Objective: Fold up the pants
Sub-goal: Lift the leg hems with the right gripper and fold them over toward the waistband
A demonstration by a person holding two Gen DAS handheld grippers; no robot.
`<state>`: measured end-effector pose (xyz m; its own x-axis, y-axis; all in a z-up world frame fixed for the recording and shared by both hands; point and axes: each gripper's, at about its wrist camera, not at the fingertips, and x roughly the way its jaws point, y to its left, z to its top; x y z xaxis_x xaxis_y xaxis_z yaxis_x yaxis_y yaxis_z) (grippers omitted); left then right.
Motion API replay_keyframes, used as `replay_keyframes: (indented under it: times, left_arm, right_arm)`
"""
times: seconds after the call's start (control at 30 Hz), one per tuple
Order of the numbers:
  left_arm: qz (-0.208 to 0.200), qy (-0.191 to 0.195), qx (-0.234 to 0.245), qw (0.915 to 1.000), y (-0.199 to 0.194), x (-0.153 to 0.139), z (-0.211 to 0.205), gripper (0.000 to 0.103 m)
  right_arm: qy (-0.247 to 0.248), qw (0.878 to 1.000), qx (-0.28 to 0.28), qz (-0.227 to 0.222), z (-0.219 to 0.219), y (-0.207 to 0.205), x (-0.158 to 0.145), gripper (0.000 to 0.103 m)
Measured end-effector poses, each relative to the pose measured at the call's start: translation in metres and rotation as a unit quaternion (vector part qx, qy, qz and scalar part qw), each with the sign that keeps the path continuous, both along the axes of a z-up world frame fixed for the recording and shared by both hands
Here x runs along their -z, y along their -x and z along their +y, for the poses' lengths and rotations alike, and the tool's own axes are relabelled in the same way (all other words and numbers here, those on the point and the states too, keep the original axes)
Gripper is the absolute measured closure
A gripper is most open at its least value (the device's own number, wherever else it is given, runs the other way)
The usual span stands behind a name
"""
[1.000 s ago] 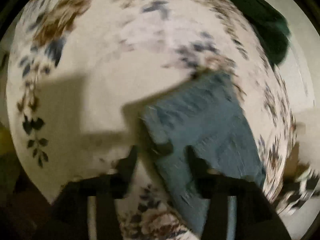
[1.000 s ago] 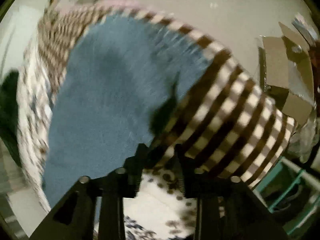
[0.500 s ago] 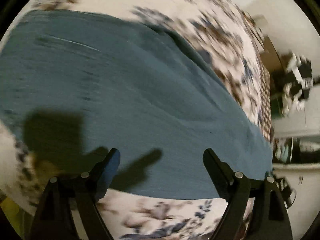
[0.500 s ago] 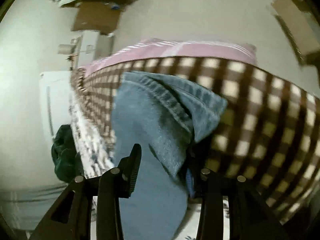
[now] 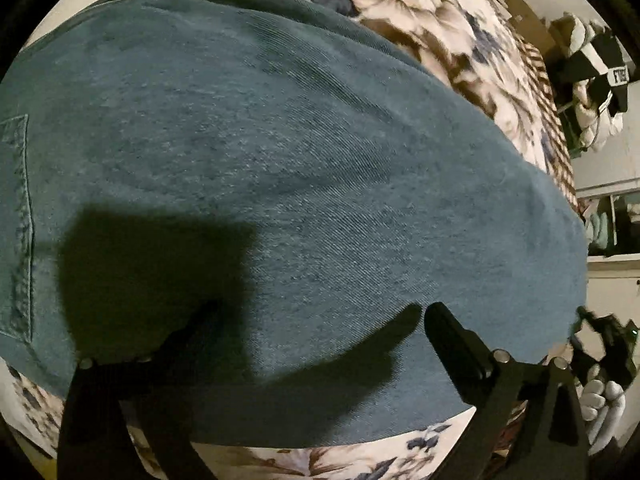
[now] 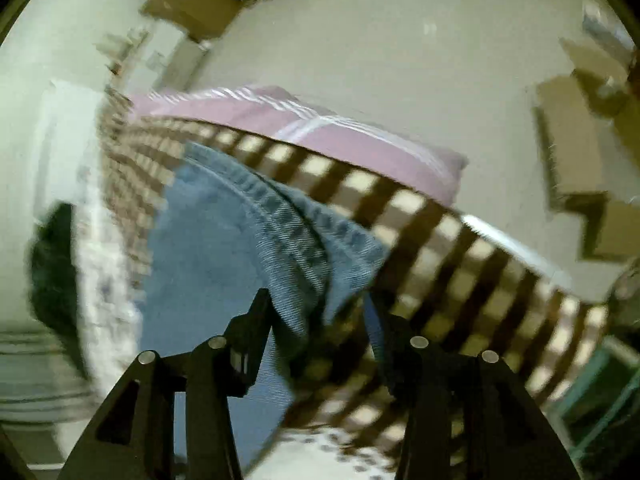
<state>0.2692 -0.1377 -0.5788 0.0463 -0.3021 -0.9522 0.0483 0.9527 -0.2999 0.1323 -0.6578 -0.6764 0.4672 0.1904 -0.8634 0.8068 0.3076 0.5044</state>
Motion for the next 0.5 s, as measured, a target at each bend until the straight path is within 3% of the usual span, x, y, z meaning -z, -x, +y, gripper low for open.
replay_keyframes:
  times: [0.07, 0.2, 0.33, 0.4, 0.47, 0.5]
  left_arm:
    - [0.0, -0.005, -0.002, 1.0, 0.0, 0.001, -0.001, 0.0]
    - [0.0, -0.015, -0.002, 0.9999, -0.003, 0.003, -0.005, 0.0]
    - [0.001, -0.015, -0.01, 0.9998, -0.008, 0.006, -0.013, 0.0]
    - [0.0, -0.015, -0.013, 0.9998, -0.008, 0.007, -0.01, 0.0]
    - [-0.003, -0.019, -0.016, 0.9997, -0.008, 0.007, -0.008, 0.0]
    - [-0.005, -0.022, -0.017, 0.9996, -0.008, 0.007, -0.008, 0.0]
  right_arm:
    - [-0.013, 0.999, 0.006, -0.036, 0.0, 0.0, -0.001, 0.053]
    - [0.0, 0.999, 0.02, -0.045, -0.003, -0.003, -0.002, 0.053]
    - [0.05, 0.989, 0.086, -0.105, -0.019, 0.016, -0.038, 0.053]
    - [0.078, 0.989, 0.094, -0.078, -0.028, 0.024, -0.044, 0.053]
    - [0.049, 0.995, 0.072, -0.049, -0.032, 0.022, -0.031, 0.053]
    - [0.007, 0.998, 0.051, -0.048, -0.03, 0.019, -0.015, 0.053]
